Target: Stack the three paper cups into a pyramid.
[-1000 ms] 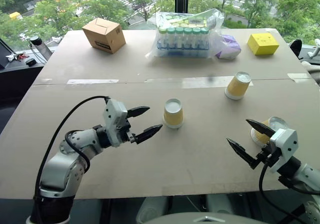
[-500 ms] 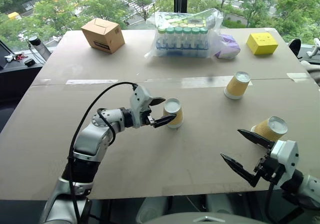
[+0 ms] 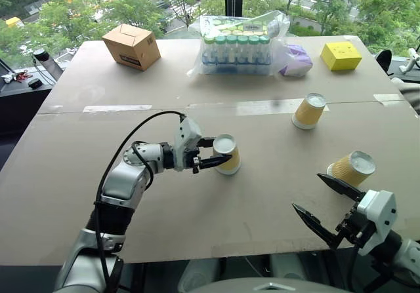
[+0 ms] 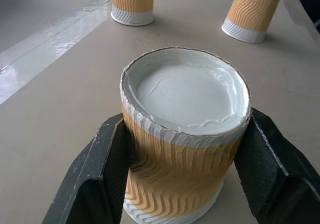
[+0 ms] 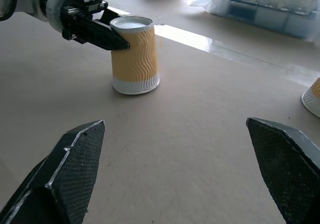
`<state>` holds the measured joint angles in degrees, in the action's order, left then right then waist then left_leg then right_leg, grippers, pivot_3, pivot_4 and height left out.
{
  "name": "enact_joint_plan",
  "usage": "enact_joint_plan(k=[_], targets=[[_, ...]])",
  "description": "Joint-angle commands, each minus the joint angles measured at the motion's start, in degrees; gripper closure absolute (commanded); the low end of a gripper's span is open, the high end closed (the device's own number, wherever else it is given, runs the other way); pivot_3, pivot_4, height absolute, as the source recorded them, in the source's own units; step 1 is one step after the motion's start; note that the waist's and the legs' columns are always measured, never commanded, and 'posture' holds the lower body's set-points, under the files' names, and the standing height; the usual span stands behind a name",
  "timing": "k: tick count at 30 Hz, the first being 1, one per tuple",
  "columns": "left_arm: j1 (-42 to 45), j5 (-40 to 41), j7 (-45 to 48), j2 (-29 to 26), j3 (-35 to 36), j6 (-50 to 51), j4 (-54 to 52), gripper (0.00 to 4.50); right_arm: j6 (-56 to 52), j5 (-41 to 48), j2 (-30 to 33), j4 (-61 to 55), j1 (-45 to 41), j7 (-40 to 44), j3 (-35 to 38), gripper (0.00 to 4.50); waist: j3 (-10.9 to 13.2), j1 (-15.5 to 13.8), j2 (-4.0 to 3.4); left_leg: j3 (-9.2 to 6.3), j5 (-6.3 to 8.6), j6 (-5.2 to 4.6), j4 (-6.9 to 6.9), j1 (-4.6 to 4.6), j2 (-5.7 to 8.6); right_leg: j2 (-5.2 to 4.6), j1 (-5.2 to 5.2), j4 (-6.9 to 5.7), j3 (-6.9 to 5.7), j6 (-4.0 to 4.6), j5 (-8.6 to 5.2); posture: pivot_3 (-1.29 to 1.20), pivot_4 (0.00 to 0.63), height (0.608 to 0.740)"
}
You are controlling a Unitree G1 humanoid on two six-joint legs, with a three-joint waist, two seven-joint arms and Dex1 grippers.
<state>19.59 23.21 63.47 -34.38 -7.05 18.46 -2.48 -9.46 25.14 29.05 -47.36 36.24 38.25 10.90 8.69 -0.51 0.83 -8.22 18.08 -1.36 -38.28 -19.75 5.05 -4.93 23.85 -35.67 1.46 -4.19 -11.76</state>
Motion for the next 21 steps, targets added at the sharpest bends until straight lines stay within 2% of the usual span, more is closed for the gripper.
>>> enact_joint_plan(k=[1, 7, 11, 13, 14, 15, 16, 18, 21], targets=[[-0.96, -0.23, -0.44, 0.23, 0.2, -0.51, -2.99, 2.05, 0.84, 0.0, 0.09, -0.97, -1.37, -0.17, -0.64, 0.0, 0.0, -0.3, 0.0, 0.0, 0.0, 0.0, -0.02, 0.0, 0.0, -0.01, -0.02, 0.0, 0.0, 0.0, 0.0, 0.0, 0.15, 0.74], [1.78, -3.98, -4.62, 3.97, -0.57, -3.41, 0.82, 2.05, 0.22, 0.33, 0.47, -0.43, -3.14, -0.03, -1.02, 0.0, -0.01, -0.42, 0.02, -0.04, 0.0, -0.01, -0.04, 0.0, 0.01, 0.0, -0.07, -0.01, -0.07, -0.01, 0.0, 0.0, 0.15, 0.74], [3.03, -5.06, -4.02, 4.76, -1.37, -2.98, 2.92, 2.05, -0.1, 0.53, 0.77, -0.34, -3.86, 0.0, -0.77, 0.0, -0.01, -0.28, 0.01, -0.04, 0.0, 0.0, -0.05, 0.0, 0.02, 0.01, -0.06, -0.01, -0.07, 0.0, 0.0, 0.0, 0.15, 0.74], [2.84, -5.0, -3.04, 4.41, -1.68, -2.8, 3.28, 1.13, -0.14, 0.5, 0.83, -0.4, -3.9, -0.12, -0.69, 0.0, -0.02, -0.23, 0.0, -0.03, 0.0, 0.0, -0.04, 0.01, 0.02, 0.0, -0.05, -0.01, -0.05, 0.0, 0.0, 0.0, 0.15, 0.74], [2.67, -4.72, -2.59, 4.33, -1.67, -2.73, 3.19, 0.88, -0.15, 0.49, 0.76, -0.52, -3.83, -0.25, -0.68, 0.0, -0.01, -0.24, 0.0, -0.03, 0.0, 0.0, -0.04, 0.01, 0.02, 0.0, -0.05, -0.01, -0.05, 0.0, 0.0, 0.0, 0.15, 0.74], [2.51, -4.37, -2.23, 4.33, -1.59, -2.66, 2.96, 0.22, -0.15, 0.47, 0.7, -0.63, -3.75, -0.36, -0.7, 0.0, -0.01, -0.26, 0.0, -0.03, 0.0, 0.0, -0.04, 0.0, 0.02, 0.0, -0.05, -0.01, -0.04, 0.0, 0.0, 0.0, 0.15, 0.74], [2.33, -3.9, -2.03, 4.4, -1.38, -2.52, 2.6, 0.04, -0.12, 0.33, 0.63, -0.74, -3.67, -0.51, -0.77, 0.0, -0.01, -0.28, 0.01, -0.03, 0.0, 0.0, -0.04, 0.0, 0.02, 0.0, -0.05, 0.0, -0.04, 0.0, 0.0, 0.0, 0.15, 0.74], [2.09, -3.51, -1.99, 4.57, -1.03, -2.38, 2.17, 0.04, 0.02, 0.03, 0.47, -0.78, -3.59, -0.77, -0.85, 0.0, -0.01, -0.28, 0.01, -0.03, 0.0, 0.0, -0.04, 0.0, 0.02, 0.0, -0.05, -0.01, -0.05, 0.0, 0.0, 0.0, 0.15, 0.74], [0.88, -1.03, -1.28, 3.57, 1.62, -1.4, 0.41, 0.04, -0.45, -2.99, -1.32, -0.15, -5.03, -5.68, 0.89, 0.0, -0.01, -0.28, 0.01, -0.03, 0.0, 0.0, -0.04, 0.0, 0.02, 0.0, -0.05, -0.01, -0.05, 0.0, 0.0, 0.0, 0.15, 0.74]])
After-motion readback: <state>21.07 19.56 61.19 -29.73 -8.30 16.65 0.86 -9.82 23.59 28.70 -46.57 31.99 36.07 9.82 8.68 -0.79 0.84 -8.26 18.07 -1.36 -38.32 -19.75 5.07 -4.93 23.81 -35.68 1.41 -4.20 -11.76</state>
